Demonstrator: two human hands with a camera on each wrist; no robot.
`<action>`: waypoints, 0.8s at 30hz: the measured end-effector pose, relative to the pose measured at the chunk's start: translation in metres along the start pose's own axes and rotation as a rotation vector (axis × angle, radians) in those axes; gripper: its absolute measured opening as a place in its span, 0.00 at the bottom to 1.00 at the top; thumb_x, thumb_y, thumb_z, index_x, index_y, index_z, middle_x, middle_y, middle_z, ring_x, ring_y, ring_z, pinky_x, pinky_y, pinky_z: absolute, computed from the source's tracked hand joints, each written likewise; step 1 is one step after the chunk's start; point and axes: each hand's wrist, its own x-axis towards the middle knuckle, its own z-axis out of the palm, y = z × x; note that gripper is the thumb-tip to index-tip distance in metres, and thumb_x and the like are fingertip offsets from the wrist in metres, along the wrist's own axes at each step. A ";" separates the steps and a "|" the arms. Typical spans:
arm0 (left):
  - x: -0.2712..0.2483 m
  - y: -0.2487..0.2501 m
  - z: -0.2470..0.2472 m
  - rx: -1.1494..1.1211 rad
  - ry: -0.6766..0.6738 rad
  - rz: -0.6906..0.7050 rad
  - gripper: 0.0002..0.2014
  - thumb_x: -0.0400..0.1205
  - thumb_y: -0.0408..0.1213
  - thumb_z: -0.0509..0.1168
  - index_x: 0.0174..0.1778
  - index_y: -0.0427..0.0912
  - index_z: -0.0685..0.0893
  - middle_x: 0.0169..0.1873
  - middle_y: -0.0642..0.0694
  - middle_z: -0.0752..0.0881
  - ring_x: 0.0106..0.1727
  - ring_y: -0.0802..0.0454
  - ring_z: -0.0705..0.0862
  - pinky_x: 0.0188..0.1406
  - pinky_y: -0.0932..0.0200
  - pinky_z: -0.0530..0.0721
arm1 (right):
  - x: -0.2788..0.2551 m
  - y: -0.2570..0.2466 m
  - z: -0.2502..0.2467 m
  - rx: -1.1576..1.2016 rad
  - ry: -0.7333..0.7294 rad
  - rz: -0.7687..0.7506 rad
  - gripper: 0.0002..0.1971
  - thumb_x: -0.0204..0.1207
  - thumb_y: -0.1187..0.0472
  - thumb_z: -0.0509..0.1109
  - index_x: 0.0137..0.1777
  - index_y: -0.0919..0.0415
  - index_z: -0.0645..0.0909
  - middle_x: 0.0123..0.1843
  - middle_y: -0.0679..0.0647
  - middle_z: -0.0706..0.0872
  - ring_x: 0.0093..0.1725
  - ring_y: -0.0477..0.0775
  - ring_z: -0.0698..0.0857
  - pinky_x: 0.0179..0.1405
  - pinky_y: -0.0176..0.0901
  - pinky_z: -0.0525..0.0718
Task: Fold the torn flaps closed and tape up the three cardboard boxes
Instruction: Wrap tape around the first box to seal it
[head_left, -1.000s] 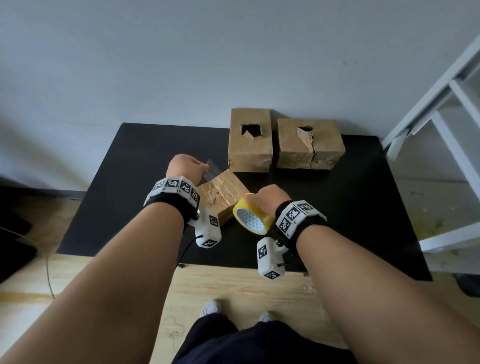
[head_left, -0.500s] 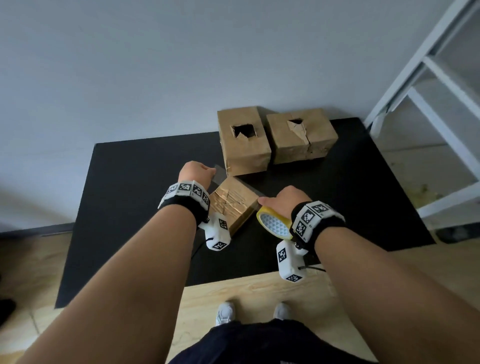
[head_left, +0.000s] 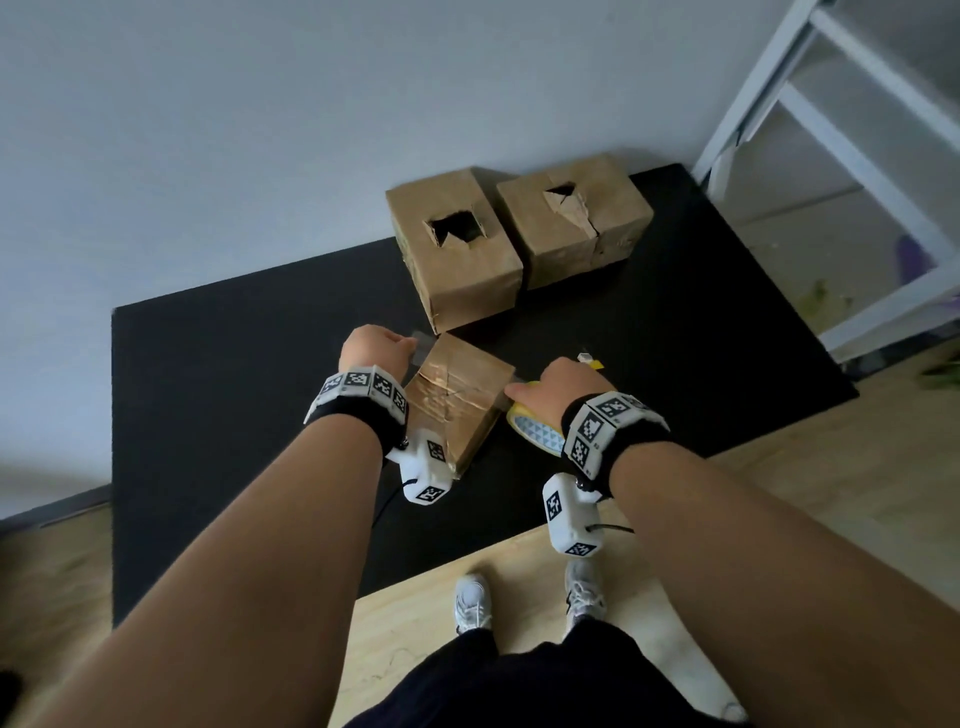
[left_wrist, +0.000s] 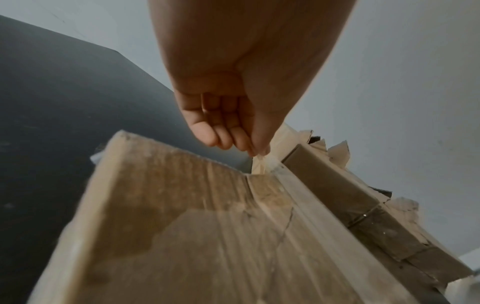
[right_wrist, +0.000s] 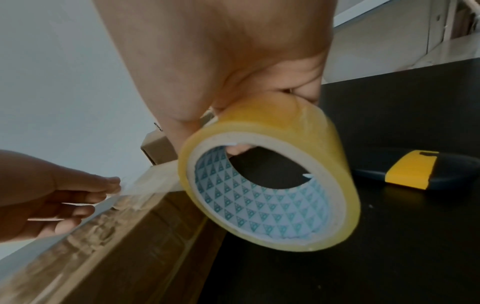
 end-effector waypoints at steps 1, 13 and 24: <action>0.002 -0.001 0.002 0.017 -0.005 0.009 0.11 0.82 0.44 0.67 0.47 0.41 0.91 0.47 0.42 0.90 0.49 0.42 0.88 0.52 0.52 0.86 | 0.001 0.001 0.001 0.008 -0.002 0.011 0.31 0.75 0.32 0.64 0.61 0.60 0.81 0.54 0.58 0.84 0.52 0.61 0.85 0.49 0.47 0.80; 0.017 -0.010 0.028 0.017 -0.061 -0.049 0.11 0.81 0.45 0.68 0.48 0.44 0.92 0.45 0.44 0.90 0.46 0.45 0.87 0.45 0.56 0.84 | 0.017 0.001 0.012 0.076 -0.049 0.012 0.28 0.74 0.33 0.64 0.47 0.61 0.80 0.43 0.57 0.83 0.40 0.58 0.83 0.37 0.45 0.74; -0.008 -0.003 0.032 0.070 0.120 0.102 0.15 0.82 0.34 0.58 0.61 0.45 0.85 0.58 0.45 0.85 0.58 0.45 0.83 0.51 0.55 0.79 | 0.015 0.004 0.016 0.098 -0.037 -0.014 0.26 0.76 0.35 0.63 0.49 0.61 0.79 0.41 0.56 0.81 0.39 0.58 0.81 0.34 0.44 0.72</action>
